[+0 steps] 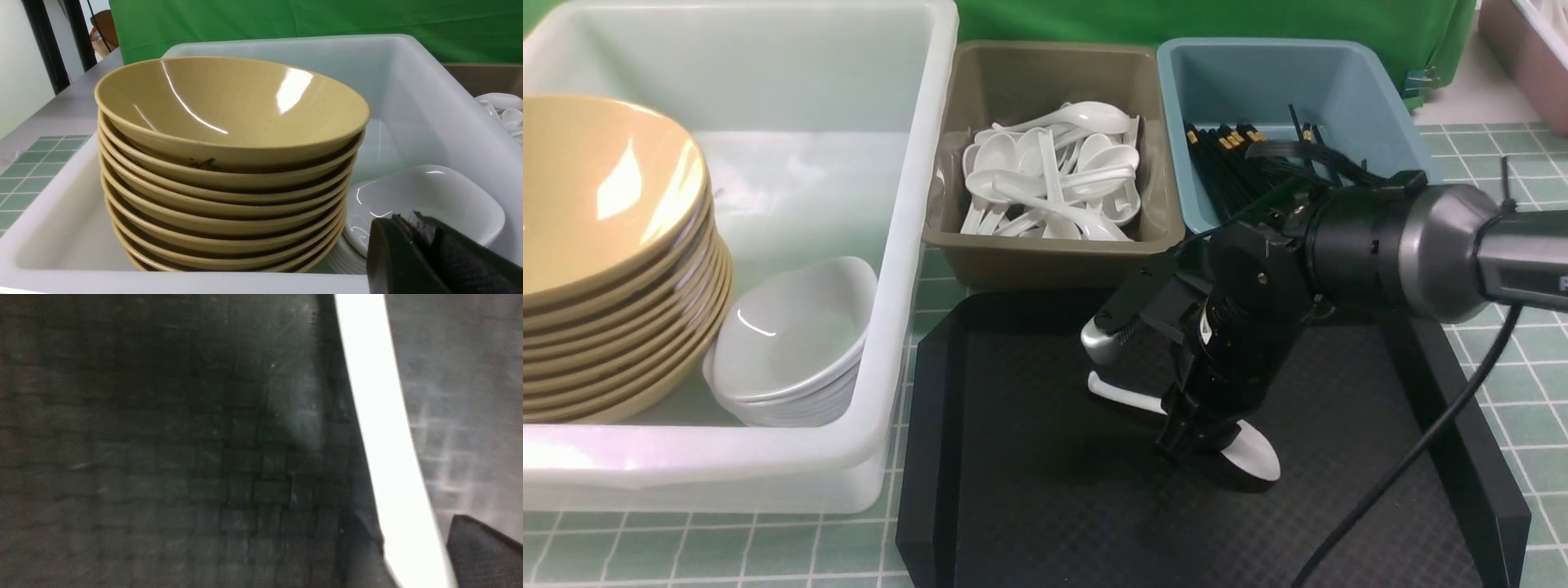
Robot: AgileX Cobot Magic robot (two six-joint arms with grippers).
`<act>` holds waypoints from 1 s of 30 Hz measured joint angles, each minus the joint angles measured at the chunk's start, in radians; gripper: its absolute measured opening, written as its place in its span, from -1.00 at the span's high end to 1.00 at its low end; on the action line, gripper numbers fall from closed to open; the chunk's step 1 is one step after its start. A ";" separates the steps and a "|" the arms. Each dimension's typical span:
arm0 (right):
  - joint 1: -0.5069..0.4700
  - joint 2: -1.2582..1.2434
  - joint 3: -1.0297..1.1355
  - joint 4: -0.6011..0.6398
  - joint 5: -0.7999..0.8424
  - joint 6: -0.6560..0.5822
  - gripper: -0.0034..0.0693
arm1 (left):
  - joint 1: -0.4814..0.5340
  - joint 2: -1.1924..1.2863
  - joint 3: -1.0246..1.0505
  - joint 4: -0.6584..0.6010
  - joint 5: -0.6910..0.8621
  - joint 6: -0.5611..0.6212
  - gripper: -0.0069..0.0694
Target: On blue table put chopsticks spoon bowls plates into blue grey white boxes.
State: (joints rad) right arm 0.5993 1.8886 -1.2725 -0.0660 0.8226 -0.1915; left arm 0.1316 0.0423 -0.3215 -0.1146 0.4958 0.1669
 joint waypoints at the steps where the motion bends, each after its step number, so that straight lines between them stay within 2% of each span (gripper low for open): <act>1: 0.000 -0.019 -0.005 0.008 0.006 -0.006 0.05 | 0.000 0.000 0.000 0.000 0.000 0.000 0.81; 4: 0.001 -0.088 -0.042 0.027 0.005 -0.029 0.05 | 0.000 0.000 0.000 0.000 0.000 0.000 0.81; 7: 0.001 -0.146 -0.127 0.031 -0.094 -0.055 0.05 | 0.000 0.000 0.000 0.000 -0.003 0.000 0.81; 10: -0.003 -0.141 -0.200 0.035 -0.322 -0.080 0.05 | 0.000 0.000 0.000 0.000 -0.004 0.000 0.81; 11: -0.014 -0.103 -0.236 0.038 -0.505 -0.091 0.05 | 0.000 0.000 0.000 0.000 -0.005 0.000 0.81; 12: -0.014 -0.097 -0.240 0.038 -0.526 -0.093 0.05 | 0.000 0.000 0.000 0.000 -0.005 0.000 0.81; 14: -0.042 0.002 -0.297 0.039 -0.729 -0.085 0.05 | 0.000 0.000 0.000 0.000 -0.006 0.000 0.81; 16: -0.064 0.076 -0.342 0.039 -0.781 -0.048 0.05 | 0.000 0.000 0.000 0.000 -0.007 0.000 0.81; 20: -0.098 0.213 -0.408 0.039 -0.733 0.059 0.05 | 0.000 0.000 0.000 0.000 -0.007 0.000 0.81; 22: -0.109 0.265 -0.437 0.039 -0.613 0.120 0.05 | 0.000 0.000 0.000 0.000 -0.007 0.000 0.81; 26: -0.109 0.259 -0.481 0.039 -0.441 0.127 -0.07 | 0.000 0.000 0.000 0.000 -0.007 0.000 0.81; 30: -0.118 0.172 -0.572 0.038 -0.164 0.047 -0.14 | 0.000 0.000 0.000 0.000 -0.008 0.000 0.81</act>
State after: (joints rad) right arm 0.4814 2.0607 -1.8446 -0.0281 0.6582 -0.1442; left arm 0.1316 0.0423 -0.3215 -0.1146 0.4881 0.1669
